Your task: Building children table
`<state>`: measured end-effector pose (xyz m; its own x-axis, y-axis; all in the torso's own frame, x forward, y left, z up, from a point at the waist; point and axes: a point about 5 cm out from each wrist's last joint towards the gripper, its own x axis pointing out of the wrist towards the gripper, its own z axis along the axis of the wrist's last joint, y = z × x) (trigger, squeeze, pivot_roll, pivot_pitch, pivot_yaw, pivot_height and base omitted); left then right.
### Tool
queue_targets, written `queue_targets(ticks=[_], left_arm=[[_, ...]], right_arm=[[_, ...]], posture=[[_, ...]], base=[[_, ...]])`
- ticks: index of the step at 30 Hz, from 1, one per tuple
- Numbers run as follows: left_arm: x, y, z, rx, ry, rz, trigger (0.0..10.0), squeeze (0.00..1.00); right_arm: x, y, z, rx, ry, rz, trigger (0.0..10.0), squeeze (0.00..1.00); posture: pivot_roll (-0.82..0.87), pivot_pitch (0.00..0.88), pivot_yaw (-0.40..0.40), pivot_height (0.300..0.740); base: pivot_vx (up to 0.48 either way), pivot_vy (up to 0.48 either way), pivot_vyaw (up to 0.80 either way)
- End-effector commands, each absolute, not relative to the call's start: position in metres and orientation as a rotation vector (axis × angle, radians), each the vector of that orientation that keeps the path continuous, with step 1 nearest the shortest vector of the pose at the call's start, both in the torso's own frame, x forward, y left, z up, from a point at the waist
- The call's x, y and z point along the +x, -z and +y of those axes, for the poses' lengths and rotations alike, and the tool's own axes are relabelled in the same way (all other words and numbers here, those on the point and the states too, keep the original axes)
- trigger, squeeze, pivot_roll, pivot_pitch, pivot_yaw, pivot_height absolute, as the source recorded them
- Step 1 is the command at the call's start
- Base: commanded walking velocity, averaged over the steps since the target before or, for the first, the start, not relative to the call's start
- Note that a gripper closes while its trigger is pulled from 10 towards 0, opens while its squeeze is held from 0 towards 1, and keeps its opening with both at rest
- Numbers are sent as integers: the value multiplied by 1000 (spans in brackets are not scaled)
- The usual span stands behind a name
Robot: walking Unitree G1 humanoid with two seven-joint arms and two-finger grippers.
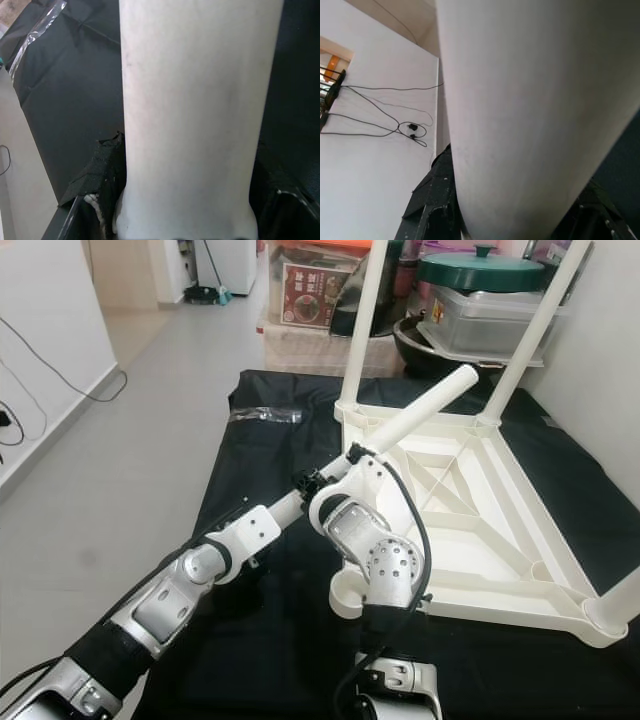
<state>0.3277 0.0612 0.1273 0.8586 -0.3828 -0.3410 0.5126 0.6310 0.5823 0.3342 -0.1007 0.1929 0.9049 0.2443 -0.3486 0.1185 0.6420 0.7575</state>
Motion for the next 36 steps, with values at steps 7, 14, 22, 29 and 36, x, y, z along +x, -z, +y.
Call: queue_targets(ticks=[7, 14, 22, 29, 36], left_arm=[[329, -142, 56, 731, 544, 99, 10000, 1000], [320, -164, 71, 521, 555, 18, 10000, 1000], [281, -217, 112, 110, 772, -181, 10000, 1000], [266, -232, 150, 49, 776, -222, 10000, 0], [253, -229, 157, 20, 785, -210, 10000, 0]], right_arm=[[330, -215, -41, 1026, -196, 472, 0, 0], [336, -222, -59, 955, -218, 374, 0, 0], [354, -256, -112, 764, -379, 135, 0, 0], [353, -274, -141, 536, -603, 42, 0, 0], [359, -293, -182, 270, -777, -43, 0, 0]], posture=[[-39, 0, -63, 740], [-32, 0, -66, 740], [-16, 0, -82, 740], [1, 0, -96, 740], [-1, 0, -102, 740]], base=[[0, 0, 0], [0, 0, 0], [0, 0, 0], [0, 0, 0], [0, 0, 0]])
